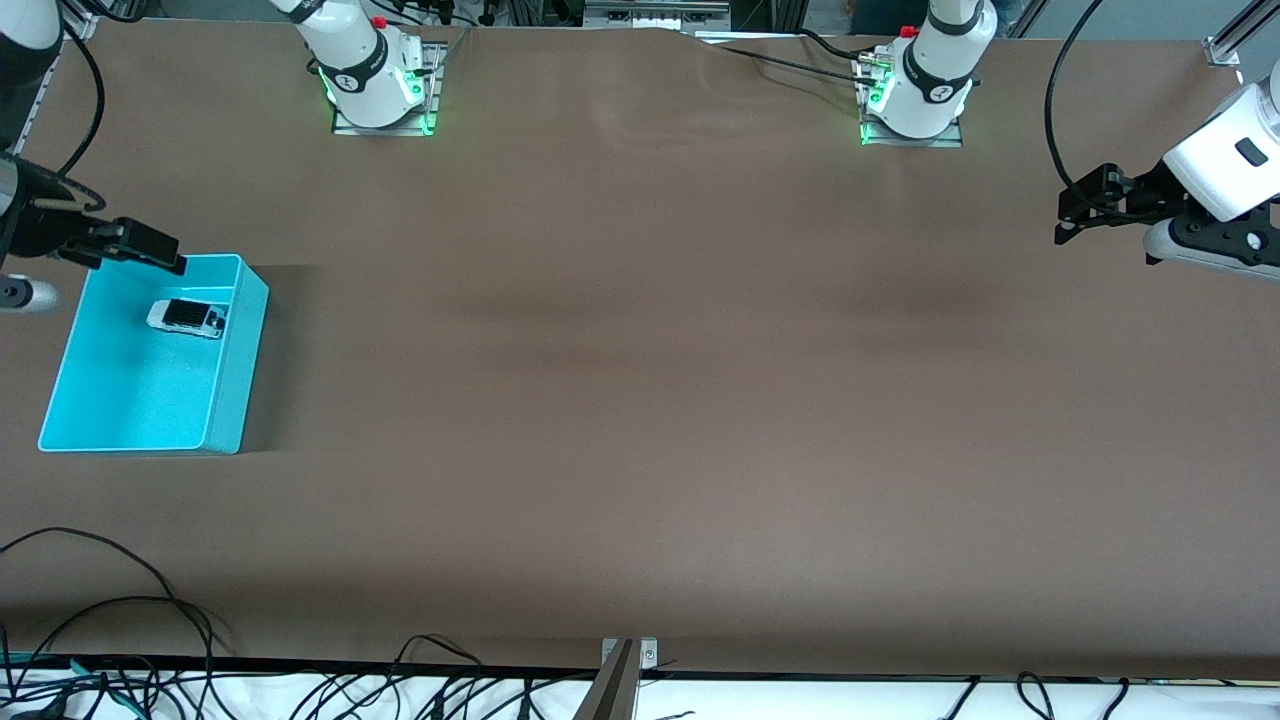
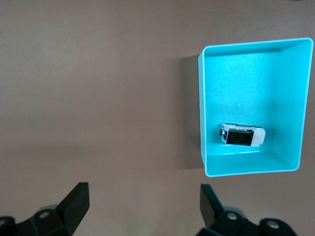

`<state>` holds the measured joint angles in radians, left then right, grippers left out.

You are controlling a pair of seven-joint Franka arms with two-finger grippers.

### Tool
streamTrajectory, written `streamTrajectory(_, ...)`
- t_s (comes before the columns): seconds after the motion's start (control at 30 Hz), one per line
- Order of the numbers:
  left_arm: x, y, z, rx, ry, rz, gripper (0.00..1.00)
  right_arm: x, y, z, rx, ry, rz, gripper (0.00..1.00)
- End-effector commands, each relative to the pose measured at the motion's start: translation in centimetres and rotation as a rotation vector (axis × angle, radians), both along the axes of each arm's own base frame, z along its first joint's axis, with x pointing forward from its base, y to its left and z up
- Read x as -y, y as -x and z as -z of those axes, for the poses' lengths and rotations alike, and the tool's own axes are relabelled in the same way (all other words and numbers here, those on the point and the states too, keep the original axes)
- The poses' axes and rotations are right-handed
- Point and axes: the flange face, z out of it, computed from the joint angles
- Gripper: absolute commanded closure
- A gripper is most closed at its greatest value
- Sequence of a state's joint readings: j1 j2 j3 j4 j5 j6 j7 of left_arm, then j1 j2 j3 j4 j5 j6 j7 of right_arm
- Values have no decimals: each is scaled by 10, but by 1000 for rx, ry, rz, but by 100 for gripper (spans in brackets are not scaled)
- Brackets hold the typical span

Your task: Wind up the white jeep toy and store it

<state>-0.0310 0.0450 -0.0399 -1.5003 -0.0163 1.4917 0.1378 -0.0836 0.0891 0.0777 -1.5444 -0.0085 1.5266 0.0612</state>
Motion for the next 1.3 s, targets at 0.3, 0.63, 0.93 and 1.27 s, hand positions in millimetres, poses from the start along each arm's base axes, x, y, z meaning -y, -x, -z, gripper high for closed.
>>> streamTrajectory(0.3, 0, 2, -8, -1, 8, -1, 0, -12, 66, 4, 69, 28, -3, 0)
streamTrajectory(0.63, 4, 2, -9, 4, 9, 7, 0, -10, 46, 4, 111, 27, -16, 0)
streamTrajectory(0.93, 4, 2, -9, 2, 9, 7, 0, -11, 32, 1, 189, 25, -14, 0)
streamTrajectory(1.27, 2, 3, -9, 1, 8, 4, 0, -13, 31, -1, 192, 21, -16, 0)
